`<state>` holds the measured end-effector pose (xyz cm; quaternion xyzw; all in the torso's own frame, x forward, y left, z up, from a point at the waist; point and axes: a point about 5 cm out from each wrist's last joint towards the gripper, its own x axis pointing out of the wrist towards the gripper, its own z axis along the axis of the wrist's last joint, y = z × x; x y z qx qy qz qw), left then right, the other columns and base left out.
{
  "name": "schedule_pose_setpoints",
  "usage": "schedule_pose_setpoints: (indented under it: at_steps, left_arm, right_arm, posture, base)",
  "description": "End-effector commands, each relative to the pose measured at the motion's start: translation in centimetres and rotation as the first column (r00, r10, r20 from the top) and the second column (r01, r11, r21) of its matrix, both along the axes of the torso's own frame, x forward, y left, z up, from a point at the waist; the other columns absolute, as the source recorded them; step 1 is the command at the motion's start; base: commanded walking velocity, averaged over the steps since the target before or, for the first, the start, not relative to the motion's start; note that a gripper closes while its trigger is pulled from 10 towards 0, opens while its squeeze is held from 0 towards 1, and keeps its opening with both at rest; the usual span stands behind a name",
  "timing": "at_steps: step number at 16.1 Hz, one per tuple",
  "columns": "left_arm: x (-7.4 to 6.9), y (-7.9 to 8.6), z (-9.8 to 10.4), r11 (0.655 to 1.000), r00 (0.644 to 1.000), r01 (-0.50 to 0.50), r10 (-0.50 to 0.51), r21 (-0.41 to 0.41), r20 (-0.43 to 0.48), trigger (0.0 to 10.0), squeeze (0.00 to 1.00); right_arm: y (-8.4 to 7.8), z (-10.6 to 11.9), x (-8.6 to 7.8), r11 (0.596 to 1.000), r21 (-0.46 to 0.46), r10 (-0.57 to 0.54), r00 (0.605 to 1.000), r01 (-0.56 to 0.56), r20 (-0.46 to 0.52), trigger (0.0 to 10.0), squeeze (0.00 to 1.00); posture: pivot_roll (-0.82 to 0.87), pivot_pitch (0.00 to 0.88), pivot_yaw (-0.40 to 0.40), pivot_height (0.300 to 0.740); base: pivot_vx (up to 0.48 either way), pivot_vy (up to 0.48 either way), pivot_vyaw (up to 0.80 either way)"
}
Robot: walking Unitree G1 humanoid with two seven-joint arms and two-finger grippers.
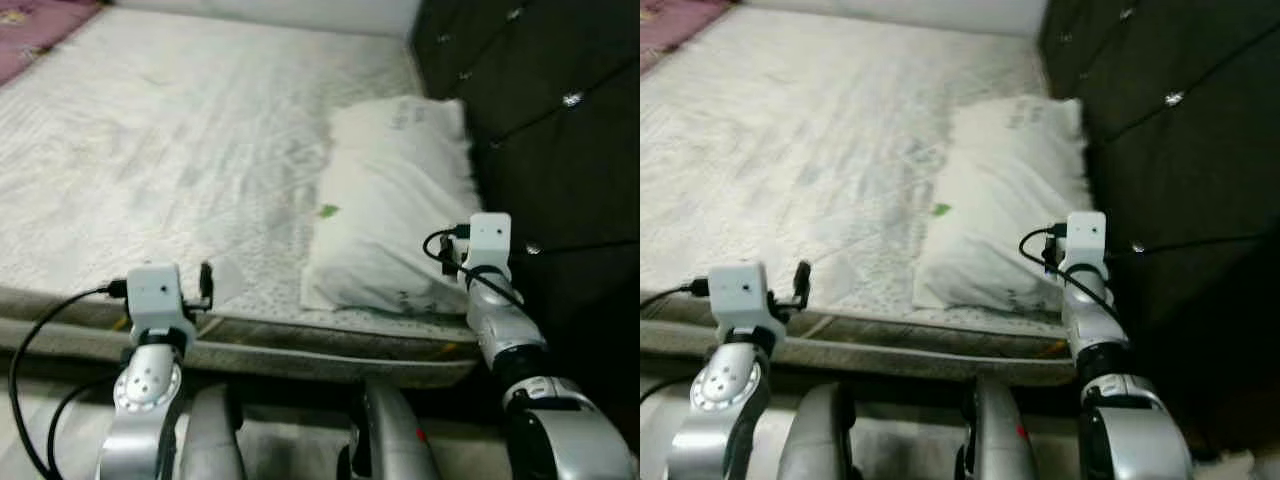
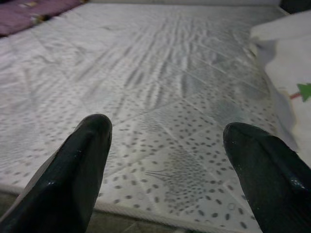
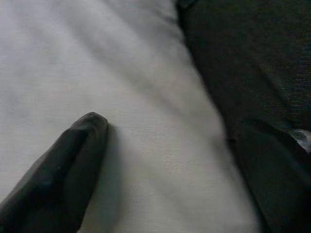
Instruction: Clean up the room
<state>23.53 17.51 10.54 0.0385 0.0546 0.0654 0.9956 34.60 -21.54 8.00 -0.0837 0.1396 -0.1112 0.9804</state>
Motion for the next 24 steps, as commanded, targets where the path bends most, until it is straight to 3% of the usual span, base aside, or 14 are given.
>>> schedule_pose_setpoints:
  at_steps: [1, 2, 3, 13, 15, 24]
  left_arm:
    - [-0.2, 0.2, 0.0, 1.000, 1.000, -0.009, 0.009, 0.006, -0.012, 10.0, 0.00]
    - [-0.2, 0.2, 0.0, 1.000, 1.000, -0.009, 0.009, 0.007, -0.015, 10.0, 0.00]
    - [-0.1, 0.2, 0.0, 1.000, 1.000, -0.009, 0.009, 0.007, -0.017, 10.0, 0.00]
    - [0.1, 0.2, -0.1, 1.000, 0.999, -0.016, 0.015, -0.006, -0.036, 10.0, 0.00]
    - [0.2, 0.2, -0.1, 1.000, 0.999, -0.014, 0.014, -0.004, -0.038, 10.0, 0.00]
    - [0.5, 0.1, 0.0, 1.000, 0.999, -0.017, 0.017, -0.004, -0.032, 10.0, 0.00]
  right_arm:
    - [0.4, 0.2, 0.3, 1.000, -0.001, 0.013, 1.000, -0.013, 0.008, 10.0, 1.00]
    - [0.4, 0.3, 0.4, 1.000, -0.006, 0.018, 1.000, -0.018, 0.004, 10.0, 0.24]
    - [0.4, 0.3, 0.5, 1.000, -0.008, 0.019, 1.000, -0.019, -0.001, 10.0, 0.00]
    - [3.5, -3.5, -0.5, 0.965, 0.241, 0.169, 0.947, -0.102, -0.272, 10.0, 0.00]
    - [4.2, -4.0, -0.8, 0.950, 0.290, 0.202, 0.933, -0.114, -0.297, 0.0, 0.00]
    - [5.4, -3.8, -0.5, 0.940, 0.305, 0.247, 0.923, -0.154, -0.295, 0.0, 0.00]
  posture:
    - [0.16, 0.076, -0.064, 0.582]
    - [0.16, 0.076, -0.063, 0.582]
    - [0.16, 0.077, -0.063, 0.582]
    - [0.16, 0.088, -0.067, 0.582]
    - [0.16, 0.089, -0.067, 0.582]
    - [0.16, 0.083, -0.073, 0.582]
  base:
    - [0.000, 0.000, 0.00]
    - [0.000, 0.000, 0.00]
    - [0.000, 0.000, 0.00]
    - [0.000, 0.000, 0.00]
    - [0.000, 0.000, 0.00]
    - [0.000, 0.000, 0.00]
